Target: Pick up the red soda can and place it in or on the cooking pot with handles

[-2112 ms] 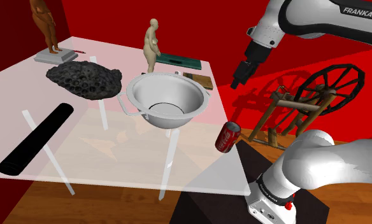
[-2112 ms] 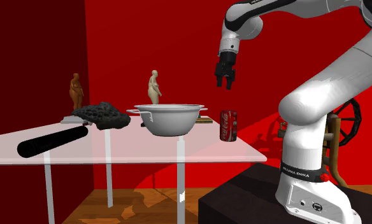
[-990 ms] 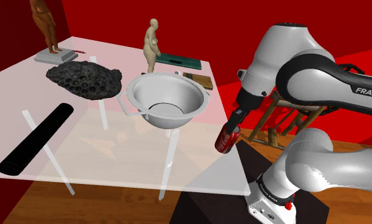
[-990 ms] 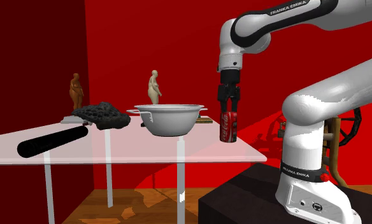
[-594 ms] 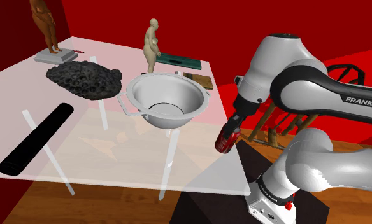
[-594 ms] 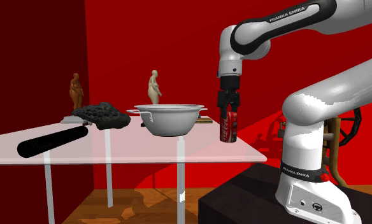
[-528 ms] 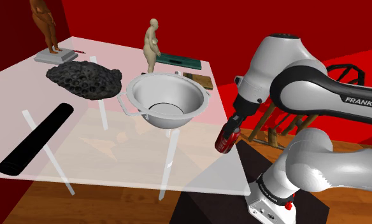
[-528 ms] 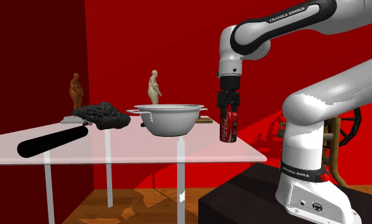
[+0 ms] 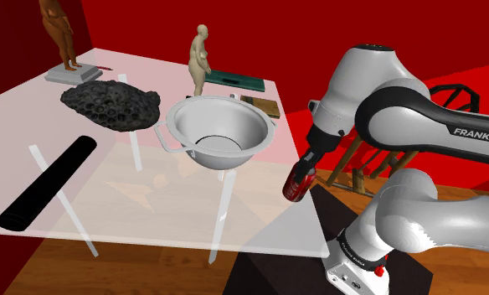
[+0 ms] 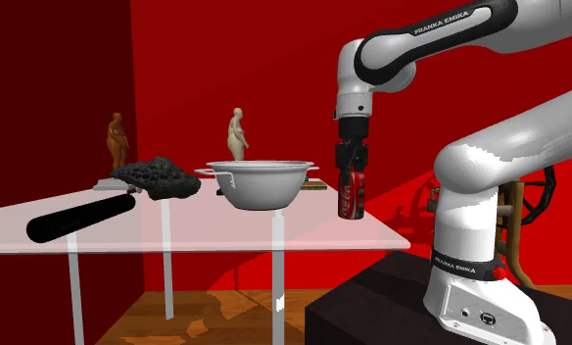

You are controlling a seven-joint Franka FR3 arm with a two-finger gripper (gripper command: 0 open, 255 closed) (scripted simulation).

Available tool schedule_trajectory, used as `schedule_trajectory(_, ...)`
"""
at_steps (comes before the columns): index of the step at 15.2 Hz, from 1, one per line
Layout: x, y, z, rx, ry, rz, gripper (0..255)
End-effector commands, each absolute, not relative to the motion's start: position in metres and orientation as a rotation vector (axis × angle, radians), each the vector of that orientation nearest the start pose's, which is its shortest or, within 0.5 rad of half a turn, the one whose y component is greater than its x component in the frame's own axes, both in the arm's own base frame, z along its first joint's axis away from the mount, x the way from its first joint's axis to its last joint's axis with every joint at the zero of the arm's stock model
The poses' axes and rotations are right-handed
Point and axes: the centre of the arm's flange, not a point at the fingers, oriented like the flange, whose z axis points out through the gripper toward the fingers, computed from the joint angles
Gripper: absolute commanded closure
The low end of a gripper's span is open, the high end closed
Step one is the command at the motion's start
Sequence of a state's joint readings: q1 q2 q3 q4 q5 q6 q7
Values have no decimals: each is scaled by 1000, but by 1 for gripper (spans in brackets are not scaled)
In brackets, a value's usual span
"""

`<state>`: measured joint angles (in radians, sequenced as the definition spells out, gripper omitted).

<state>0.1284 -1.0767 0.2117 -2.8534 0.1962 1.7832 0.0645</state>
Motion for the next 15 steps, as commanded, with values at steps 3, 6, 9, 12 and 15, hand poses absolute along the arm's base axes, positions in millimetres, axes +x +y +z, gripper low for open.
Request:
schedule_trajectory(3, 229, 93, 445, -3129, -194, 2, 255)
schedule_trajectory(6, 229, 93, 445, -3129, -194, 2, 255)
schedule_trajectory(9, 229, 93, 456, -3129, -194, 1, 255)
schedule_trajectory(12, 229, 93, 471, -3129, -194, 1, 255)
schedule_trajectory(15, 229, 93, 487, -3129, -194, 1, 255)
